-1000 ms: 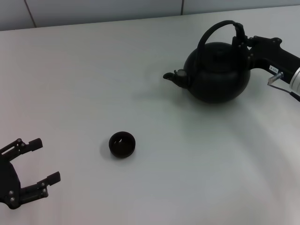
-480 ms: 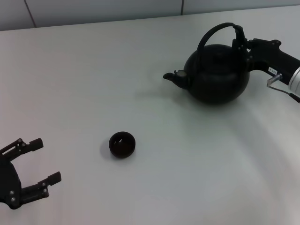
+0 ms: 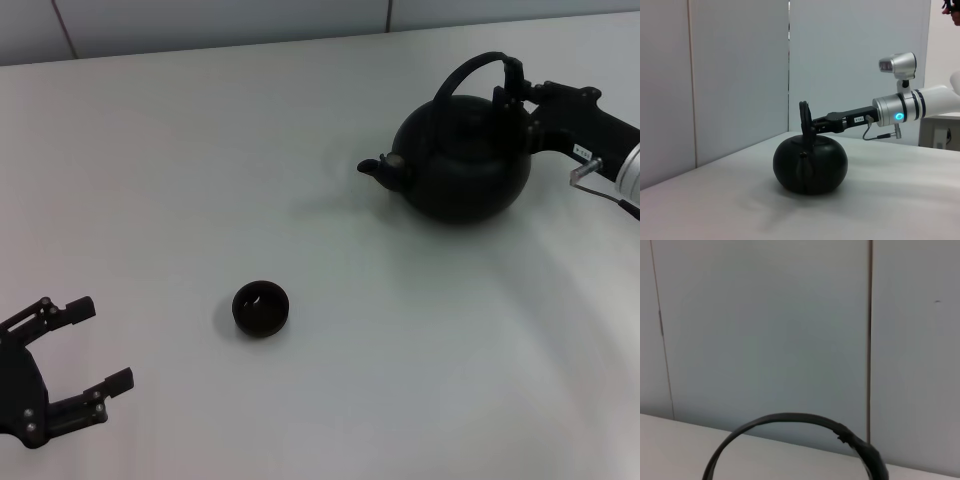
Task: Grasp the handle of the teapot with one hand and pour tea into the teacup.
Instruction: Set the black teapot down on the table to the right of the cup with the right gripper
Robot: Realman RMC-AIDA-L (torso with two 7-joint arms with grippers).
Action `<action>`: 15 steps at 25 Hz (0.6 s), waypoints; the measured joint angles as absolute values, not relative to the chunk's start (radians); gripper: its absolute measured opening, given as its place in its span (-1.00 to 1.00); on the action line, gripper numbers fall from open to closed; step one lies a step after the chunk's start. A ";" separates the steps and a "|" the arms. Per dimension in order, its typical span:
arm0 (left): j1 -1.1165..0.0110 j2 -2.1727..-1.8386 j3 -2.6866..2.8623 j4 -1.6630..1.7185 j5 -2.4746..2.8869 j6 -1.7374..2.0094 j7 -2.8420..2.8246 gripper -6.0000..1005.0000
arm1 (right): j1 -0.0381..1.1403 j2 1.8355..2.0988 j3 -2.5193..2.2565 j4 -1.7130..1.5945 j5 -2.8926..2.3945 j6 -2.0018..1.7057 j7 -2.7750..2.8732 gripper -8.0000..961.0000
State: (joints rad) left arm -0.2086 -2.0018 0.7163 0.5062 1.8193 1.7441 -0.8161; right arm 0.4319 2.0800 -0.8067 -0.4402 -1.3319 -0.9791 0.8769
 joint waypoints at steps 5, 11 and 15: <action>-0.206 -2.002 0.716 0.506 1.819 1.745 -0.816 0.72 | 0.424 2.081 -0.798 -0.441 -1.327 -0.988 0.877 -0.49; -0.204 -2.002 0.716 0.506 1.819 1.747 -0.816 0.72 | 0.375 2.082 -0.797 -0.432 -1.204 -1.074 0.791 -0.01; -0.204 -2.002 0.716 0.506 1.819 1.747 -0.816 0.72 | 0.356 2.080 -0.795 -0.412 -1.163 -1.133 0.752 0.15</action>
State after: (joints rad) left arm -0.2041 -2.0016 0.7164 0.5062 1.8192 1.7472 -0.8161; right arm 0.3561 2.0796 -0.7949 -0.4120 -1.1630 -1.1327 0.7517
